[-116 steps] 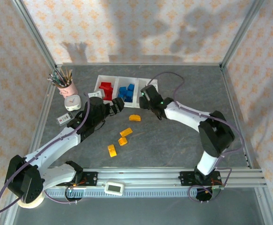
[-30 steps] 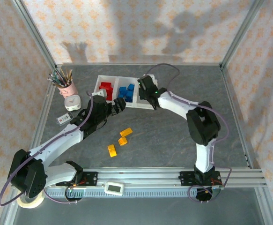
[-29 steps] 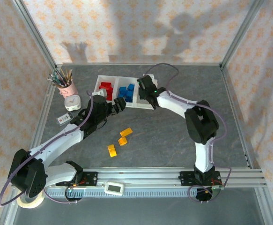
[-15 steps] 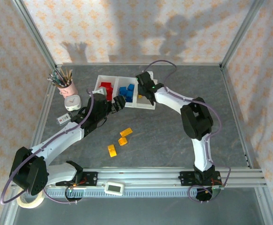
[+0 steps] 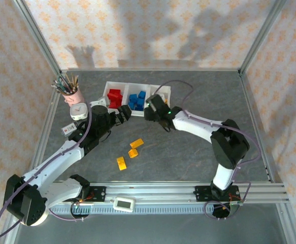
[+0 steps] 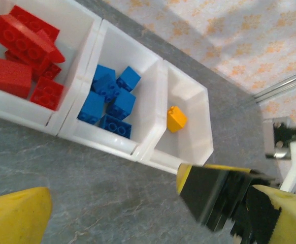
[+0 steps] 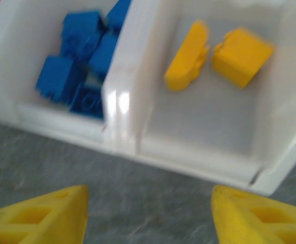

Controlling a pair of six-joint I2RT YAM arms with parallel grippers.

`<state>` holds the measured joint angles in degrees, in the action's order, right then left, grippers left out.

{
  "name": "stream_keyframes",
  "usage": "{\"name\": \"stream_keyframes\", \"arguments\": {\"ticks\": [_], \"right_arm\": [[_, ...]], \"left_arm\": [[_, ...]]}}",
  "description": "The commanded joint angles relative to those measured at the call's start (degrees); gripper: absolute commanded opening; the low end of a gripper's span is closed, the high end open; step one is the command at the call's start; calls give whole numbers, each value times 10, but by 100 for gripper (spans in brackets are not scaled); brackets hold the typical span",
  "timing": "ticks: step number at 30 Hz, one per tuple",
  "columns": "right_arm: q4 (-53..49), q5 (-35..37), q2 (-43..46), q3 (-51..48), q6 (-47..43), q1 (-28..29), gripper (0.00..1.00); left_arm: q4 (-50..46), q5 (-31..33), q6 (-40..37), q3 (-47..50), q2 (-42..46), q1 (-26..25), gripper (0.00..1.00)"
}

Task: Sort the legos into containers by color
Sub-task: Rotate the lego at the center of the table.

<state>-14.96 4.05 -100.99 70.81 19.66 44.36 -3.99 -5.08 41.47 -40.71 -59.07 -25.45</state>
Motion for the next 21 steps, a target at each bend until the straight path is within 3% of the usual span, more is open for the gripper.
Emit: {"name": "stream_keyframes", "arguments": {"ticks": [1, 10, 21], "right_arm": [[-21, 1, 11, -14, 73, 35, 66], [-22, 13, -29, -35, 191, 135, 72], [23, -10, -73, -45, 237, 169, 75]], "left_arm": [[-44, 24, -11, 15, 29, 4, 99], [-96, 52, -2, 40, 95, 6, 99], [-125, 68, 12, 60, 127, 6, 99]]}}
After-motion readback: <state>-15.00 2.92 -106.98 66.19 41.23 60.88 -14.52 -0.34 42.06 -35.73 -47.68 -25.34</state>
